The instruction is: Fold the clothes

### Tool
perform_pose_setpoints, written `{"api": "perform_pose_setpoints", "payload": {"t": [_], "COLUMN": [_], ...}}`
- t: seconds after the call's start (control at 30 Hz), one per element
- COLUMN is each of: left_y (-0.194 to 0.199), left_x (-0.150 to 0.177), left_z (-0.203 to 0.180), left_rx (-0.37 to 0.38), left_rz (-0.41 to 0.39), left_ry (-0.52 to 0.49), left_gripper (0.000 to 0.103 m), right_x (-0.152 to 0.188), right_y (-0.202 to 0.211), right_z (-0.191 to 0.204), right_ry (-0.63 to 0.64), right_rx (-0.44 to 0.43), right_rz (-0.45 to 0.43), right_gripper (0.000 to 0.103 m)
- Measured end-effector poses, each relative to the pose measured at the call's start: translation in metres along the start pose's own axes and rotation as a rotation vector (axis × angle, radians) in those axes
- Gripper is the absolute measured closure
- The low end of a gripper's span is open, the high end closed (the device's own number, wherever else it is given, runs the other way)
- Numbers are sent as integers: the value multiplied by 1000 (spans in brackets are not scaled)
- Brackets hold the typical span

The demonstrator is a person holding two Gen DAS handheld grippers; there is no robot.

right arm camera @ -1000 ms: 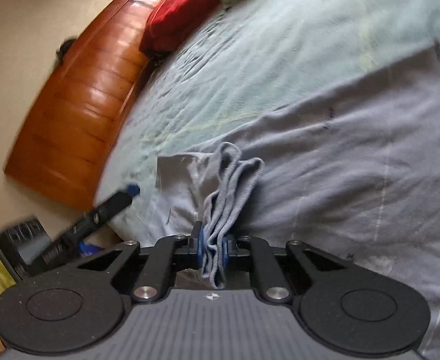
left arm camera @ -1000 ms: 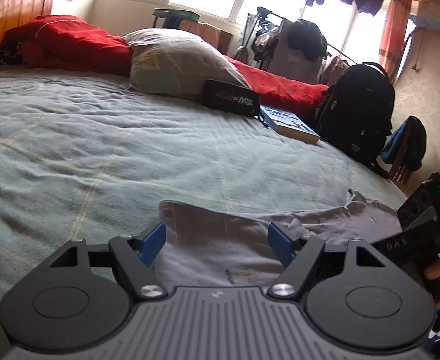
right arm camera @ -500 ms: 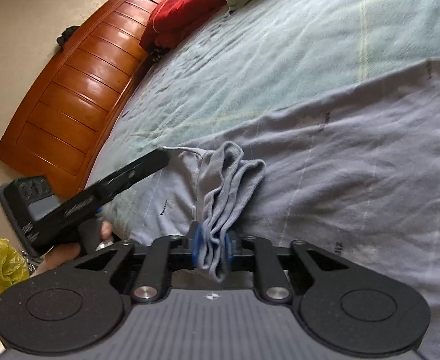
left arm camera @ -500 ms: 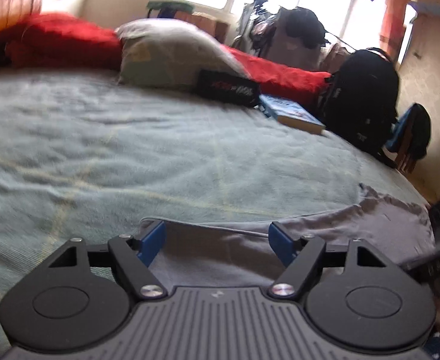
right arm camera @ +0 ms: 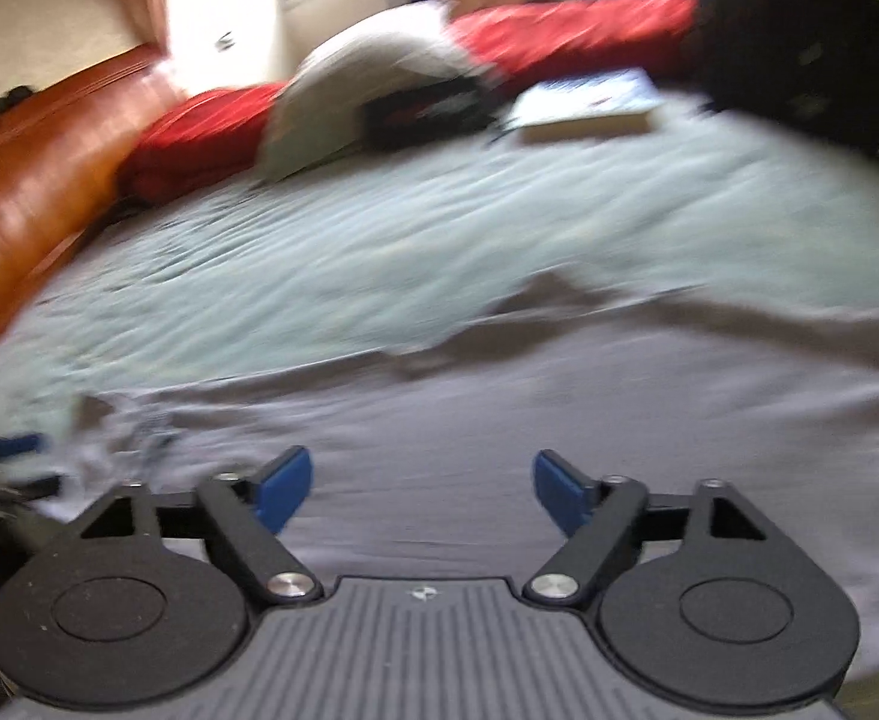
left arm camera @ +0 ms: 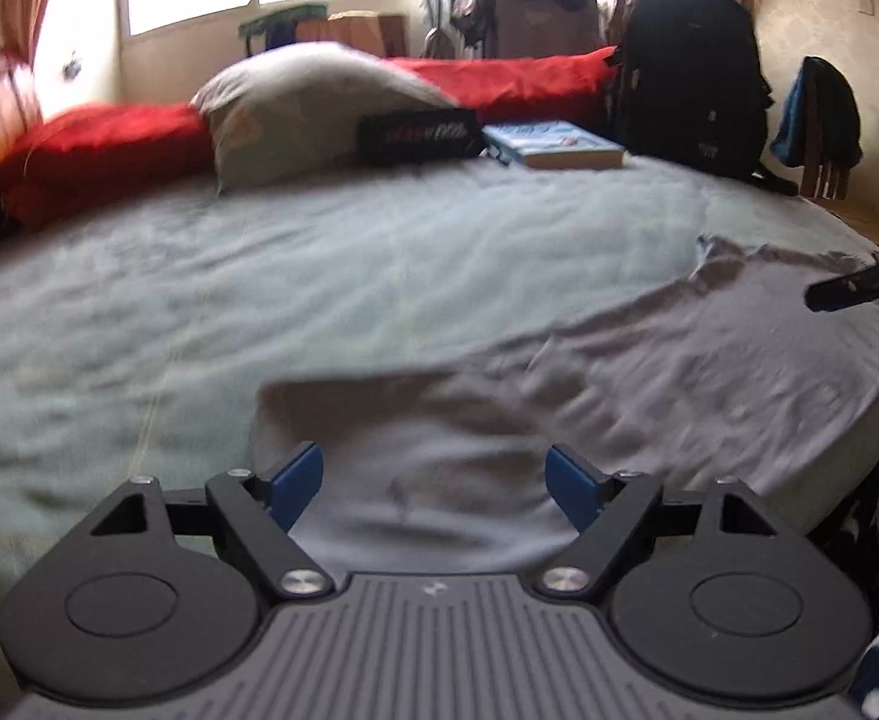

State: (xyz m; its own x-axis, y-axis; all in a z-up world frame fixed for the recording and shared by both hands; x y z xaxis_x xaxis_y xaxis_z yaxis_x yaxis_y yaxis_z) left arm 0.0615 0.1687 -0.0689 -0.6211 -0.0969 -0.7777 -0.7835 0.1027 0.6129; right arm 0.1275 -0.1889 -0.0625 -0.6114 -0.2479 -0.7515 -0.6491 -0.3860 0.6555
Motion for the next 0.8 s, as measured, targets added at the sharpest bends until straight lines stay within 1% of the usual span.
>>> {"api": "perform_pose_setpoints", "payload": {"t": [0.07, 0.1, 0.13, 0.23, 0.27, 0.33, 0.4, 0.43, 0.5, 0.57, 0.6, 0.73, 0.8], "left_y": [-4, -8, -12, -23, -27, -34, -39, -36, -28, -22, -21, -24, -27], "left_x": [-5, -7, -7, 2, 5, 11, 15, 13, 8, 3, 1, -2, 0], "left_z": [-16, -24, -29, -27, -27, -25, -24, -23, -27, -34, -39, -67, -82], "left_rx": [1, 1, 0, -13, -17, -25, -35, -50, -97, -112, -111, -88, -73], "left_rz": [-14, -17, -17, 16, 26, 48, 66, 63, 41, 21, 15, 6, 13], "left_ry": [-23, -32, -33, 31, 52, 94, 134, 146, 139, 122, 119, 103, 92], "left_gripper": [17, 17, 17, 17, 17, 15, 15, 15, 15, 15, 14, 14, 14], "right_x": [12, 19, 27, 50, 57, 70, 77, 78, 76, 72, 71, 85, 87], "right_y": [9, 9, 9, 5, 5, 8, 14, 18, 29, 33, 34, 22, 30], "right_z": [-18, -25, -31, -44, -45, -46, -50, -52, -60, -66, -70, -77, -76], "right_ry": [20, 27, 33, 58, 71, 89, 91, 88, 68, 55, 48, 50, 57], "right_rx": [108, 146, 172, 223, 226, 214, 189, 181, 170, 183, 190, 204, 187], "right_rz": [-5, 6, 24, 80, 79, 58, 44, 36, 5, -21, -29, 41, 17], "right_gripper": [10, 10, 10, 9, 9, 0, 0, 0, 0, 0, 0, 0, 0]}}
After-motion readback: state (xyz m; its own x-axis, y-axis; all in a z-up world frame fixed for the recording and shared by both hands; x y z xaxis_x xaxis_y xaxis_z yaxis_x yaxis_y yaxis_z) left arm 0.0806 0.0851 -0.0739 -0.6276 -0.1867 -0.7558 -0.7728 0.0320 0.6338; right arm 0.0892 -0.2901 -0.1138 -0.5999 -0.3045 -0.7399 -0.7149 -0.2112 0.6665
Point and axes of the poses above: each gripper's, at about its wrist camera, not at the fingertips, and y roughly against the way its jaws point, z to its left, x to its underside, the point moved 4 cm from there along -y, roughly the way its jaws point, and after that the axes turned 13 degrees about y, right-handed, at the moved point
